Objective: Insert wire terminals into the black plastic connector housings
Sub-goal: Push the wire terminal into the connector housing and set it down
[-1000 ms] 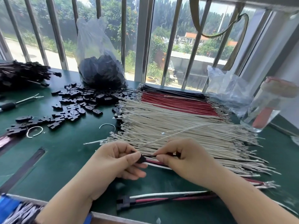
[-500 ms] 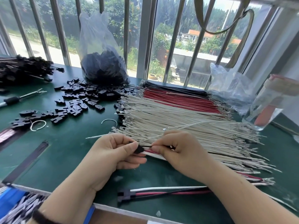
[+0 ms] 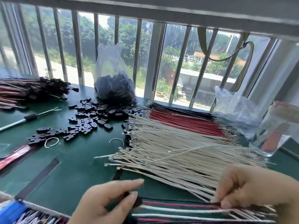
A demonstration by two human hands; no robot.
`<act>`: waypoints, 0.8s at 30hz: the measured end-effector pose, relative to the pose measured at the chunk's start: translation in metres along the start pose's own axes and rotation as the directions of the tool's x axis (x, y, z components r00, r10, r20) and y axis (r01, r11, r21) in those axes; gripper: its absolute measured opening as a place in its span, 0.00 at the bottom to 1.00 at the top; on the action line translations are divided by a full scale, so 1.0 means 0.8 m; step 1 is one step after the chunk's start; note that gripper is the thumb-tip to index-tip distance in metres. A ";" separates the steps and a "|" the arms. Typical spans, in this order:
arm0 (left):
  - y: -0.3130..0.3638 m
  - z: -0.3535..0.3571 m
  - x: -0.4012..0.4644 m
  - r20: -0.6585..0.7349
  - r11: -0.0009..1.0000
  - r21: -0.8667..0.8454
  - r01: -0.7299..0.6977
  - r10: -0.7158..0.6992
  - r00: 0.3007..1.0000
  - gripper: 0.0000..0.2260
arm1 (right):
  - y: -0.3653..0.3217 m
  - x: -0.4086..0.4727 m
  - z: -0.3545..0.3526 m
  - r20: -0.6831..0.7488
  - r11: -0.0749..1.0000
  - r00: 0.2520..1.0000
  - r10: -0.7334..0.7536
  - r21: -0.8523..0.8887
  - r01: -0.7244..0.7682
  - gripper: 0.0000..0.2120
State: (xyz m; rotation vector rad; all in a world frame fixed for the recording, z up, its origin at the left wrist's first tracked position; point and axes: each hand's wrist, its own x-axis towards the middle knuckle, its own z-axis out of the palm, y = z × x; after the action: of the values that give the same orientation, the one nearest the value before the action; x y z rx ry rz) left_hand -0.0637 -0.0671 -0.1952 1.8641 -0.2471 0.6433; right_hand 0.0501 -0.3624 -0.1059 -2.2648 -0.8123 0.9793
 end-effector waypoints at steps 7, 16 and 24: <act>-0.003 -0.010 -0.008 0.217 0.931 0.354 -0.089 0.011 0.976 0.09 | -0.012 0.020 0.016 -0.030 0.984 0.997 -0.067 -0.165 0.061 0.12; -0.011 0.007 -0.003 0.125 0.819 0.574 0.001 -0.089 0.988 0.15 | -0.019 0.058 0.052 -0.296 0.888 0.939 -0.173 -0.459 0.019 0.19; -0.023 0.016 0.002 0.052 0.724 0.687 0.067 -0.141 0.989 0.16 | -0.030 0.077 0.105 -0.330 0.671 0.838 -0.436 -0.740 0.058 0.30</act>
State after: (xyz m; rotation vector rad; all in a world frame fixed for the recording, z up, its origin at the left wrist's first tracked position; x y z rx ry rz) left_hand -0.0502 -0.0716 -0.2127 2.6143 0.0541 0.6049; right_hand 0.0120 -0.2834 -0.1675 -2.7200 -1.3903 -0.1262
